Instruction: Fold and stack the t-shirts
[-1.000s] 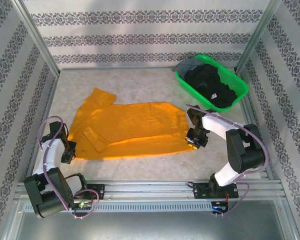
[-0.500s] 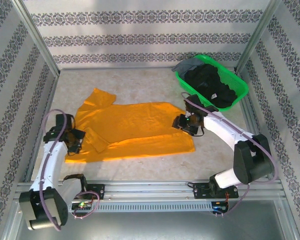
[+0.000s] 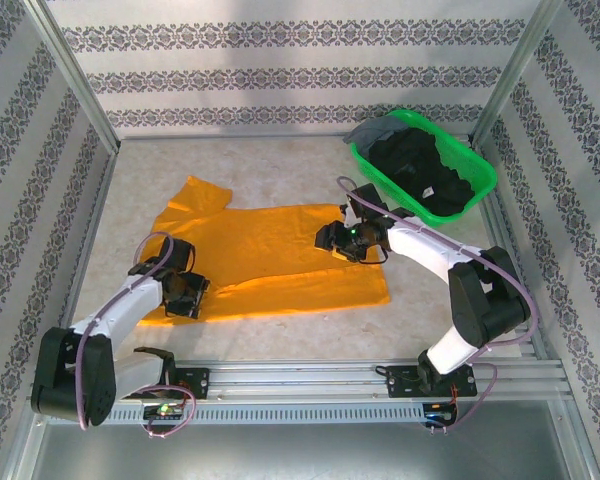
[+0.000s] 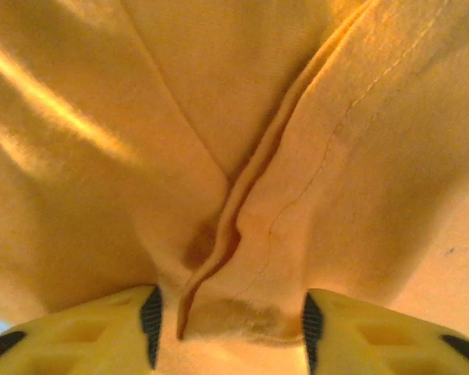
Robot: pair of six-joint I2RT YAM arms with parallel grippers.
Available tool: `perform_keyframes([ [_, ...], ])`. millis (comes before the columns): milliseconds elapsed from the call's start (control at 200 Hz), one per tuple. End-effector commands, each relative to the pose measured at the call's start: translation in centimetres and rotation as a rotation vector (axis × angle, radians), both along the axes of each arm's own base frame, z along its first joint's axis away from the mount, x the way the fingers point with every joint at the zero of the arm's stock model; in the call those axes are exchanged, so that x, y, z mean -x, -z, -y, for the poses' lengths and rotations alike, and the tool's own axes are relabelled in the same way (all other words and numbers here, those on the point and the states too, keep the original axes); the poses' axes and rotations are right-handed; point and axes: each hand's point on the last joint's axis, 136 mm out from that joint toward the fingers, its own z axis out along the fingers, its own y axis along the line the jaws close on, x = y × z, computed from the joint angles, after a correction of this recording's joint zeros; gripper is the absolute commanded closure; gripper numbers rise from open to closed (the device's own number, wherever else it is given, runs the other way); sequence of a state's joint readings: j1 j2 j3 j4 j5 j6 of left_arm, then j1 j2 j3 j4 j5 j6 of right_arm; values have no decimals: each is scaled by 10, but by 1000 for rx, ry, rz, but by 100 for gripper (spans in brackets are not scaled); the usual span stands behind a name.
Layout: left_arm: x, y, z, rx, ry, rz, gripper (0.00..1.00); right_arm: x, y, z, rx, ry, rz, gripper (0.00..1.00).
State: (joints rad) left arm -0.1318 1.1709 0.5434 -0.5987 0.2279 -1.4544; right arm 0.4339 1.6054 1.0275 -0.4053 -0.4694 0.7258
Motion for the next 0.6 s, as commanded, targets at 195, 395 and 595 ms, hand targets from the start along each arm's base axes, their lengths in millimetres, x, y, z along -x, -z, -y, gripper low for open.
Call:
perform_keyframes([
  [195,-38,-21,2,-43,49,93,87,-8,-4,6,-21,43,-2,45],
  [395,-64,-25,15,-48,146,120,100,-10,-1,13,-26,73,-18,47],
  [595,-84,-29,34,-87,346,64,100,-14,-2,16,-31,83,-29,49],
])
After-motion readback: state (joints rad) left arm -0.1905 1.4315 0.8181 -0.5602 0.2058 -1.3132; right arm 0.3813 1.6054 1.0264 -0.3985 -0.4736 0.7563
